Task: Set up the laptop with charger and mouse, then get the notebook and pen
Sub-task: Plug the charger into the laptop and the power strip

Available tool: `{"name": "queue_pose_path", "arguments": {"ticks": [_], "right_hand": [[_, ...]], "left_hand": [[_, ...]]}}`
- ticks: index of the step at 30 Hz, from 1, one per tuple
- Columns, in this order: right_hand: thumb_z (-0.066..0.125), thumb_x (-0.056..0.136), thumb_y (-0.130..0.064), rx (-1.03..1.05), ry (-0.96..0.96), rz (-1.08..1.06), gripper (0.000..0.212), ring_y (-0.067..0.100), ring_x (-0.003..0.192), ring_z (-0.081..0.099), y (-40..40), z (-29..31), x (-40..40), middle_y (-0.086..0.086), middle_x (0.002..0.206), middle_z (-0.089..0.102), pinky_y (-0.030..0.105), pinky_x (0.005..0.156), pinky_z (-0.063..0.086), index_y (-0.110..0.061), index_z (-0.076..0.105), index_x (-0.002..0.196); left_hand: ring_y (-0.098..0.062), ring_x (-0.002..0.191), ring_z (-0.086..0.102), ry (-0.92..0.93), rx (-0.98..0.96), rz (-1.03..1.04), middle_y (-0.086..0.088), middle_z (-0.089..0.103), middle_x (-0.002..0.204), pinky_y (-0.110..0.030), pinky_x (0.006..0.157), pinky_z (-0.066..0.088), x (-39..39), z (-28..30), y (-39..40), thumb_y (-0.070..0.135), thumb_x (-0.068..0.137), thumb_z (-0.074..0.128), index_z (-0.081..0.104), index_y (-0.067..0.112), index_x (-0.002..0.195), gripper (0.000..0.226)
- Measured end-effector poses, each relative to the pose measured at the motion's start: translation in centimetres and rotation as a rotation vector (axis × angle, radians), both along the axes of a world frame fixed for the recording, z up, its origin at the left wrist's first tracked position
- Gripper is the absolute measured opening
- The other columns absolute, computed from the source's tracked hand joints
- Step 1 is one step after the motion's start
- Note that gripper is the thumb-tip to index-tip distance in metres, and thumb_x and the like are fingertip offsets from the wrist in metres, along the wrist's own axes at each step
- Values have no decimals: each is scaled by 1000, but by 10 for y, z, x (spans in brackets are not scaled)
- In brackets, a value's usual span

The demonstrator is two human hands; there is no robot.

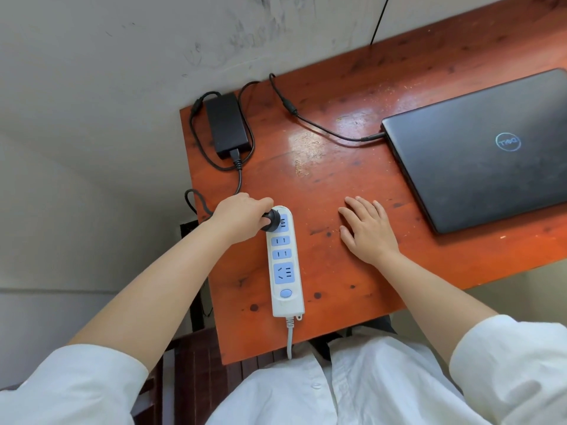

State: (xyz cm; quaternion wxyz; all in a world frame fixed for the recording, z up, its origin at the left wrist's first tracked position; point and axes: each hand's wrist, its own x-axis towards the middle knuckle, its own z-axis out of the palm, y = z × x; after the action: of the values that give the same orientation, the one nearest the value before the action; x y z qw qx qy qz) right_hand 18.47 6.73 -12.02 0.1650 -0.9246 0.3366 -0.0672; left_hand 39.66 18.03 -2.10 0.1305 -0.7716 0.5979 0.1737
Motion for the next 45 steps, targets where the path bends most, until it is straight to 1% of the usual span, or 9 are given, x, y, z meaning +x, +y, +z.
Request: {"name": "queue_pose_path", "arguments": {"ticks": [10, 13, 17, 19, 24, 29, 34, 38, 45], "right_hand": [[67, 79, -12, -26, -32, 0, 33, 38, 123, 49, 0, 0, 0, 19, 127, 59, 57, 104, 33, -3, 62, 110], [68, 78, -11, -28, -37, -4, 32, 38, 121, 51, 0, 0, 0, 19, 126, 60, 58, 103, 33, -3, 63, 109], [67, 79, -11, -24, -33, -2, 32, 38, 122, 50, 0, -1, 0, 19, 126, 59, 58, 103, 33, -3, 62, 110], [67, 79, -11, -27, -34, 0, 33, 38, 122, 50, 0, -1, 0, 19, 126, 60, 58, 103, 33, -3, 62, 110], [64, 82, -13, -20, -26, -5, 33, 36, 126, 46, -1, -2, 0, 18, 131, 56, 56, 106, 30, -4, 61, 113], [65, 81, -13, -25, -33, -1, 33, 37, 125, 47, -1, -2, 0, 18, 129, 58, 57, 105, 31, -4, 61, 112], [66, 79, -13, -31, -35, -5, 33, 37, 122, 50, -1, -2, 0, 19, 127, 59, 57, 104, 33, -3, 62, 111], [69, 77, -12, -46, -38, -3, 34, 38, 120, 53, -1, -2, 0, 20, 124, 61, 58, 102, 35, -3, 64, 109], [68, 78, -13, -46, -32, -8, 34, 37, 121, 52, -1, -3, 0, 18, 126, 60, 57, 103, 34, -4, 63, 110]], "left_hand": [[-23, 77, 41, -126, 77, -98, -13, 62, 94, -32, 56, 33, -6, -1, -12, 21, 96, 39, 45, 8, 105, 17], [-23, 70, 43, -138, 109, -100, -13, 59, 99, -31, 48, 30, -12, -4, -9, 19, 96, 39, 41, 9, 109, 16], [-24, 67, 44, -155, 174, -110, -14, 53, 89, -26, 41, 23, -14, 0, -15, 14, 95, 41, 40, 9, 111, 17], [-26, 69, 47, -173, 187, -121, -11, 46, 83, -29, 44, 28, -19, 1, -20, 13, 94, 42, 41, 9, 111, 17], [-33, 89, 58, -105, 189, -77, -14, 59, 104, -33, 59, 37, -27, -5, -29, 18, 95, 42, 44, 7, 107, 17], [-29, 81, 58, -140, 100, 67, -11, 64, 99, -25, 44, 26, -20, -8, -15, 28, 93, 42, 49, 7, 100, 23], [-29, 79, 57, -135, 120, 98, -12, 65, 101, -29, 51, 30, -27, -10, -22, 24, 93, 42, 53, 6, 98, 22], [-25, 69, 48, -25, 92, 180, -13, 65, 95, -30, 57, 35, -25, -9, -23, 23, 90, 47, 44, 11, 80, 16], [-24, 69, 48, 35, 116, 217, -6, 50, 79, -31, 55, 35, -26, -14, -28, 22, 91, 47, 46, 10, 82, 15]]}}
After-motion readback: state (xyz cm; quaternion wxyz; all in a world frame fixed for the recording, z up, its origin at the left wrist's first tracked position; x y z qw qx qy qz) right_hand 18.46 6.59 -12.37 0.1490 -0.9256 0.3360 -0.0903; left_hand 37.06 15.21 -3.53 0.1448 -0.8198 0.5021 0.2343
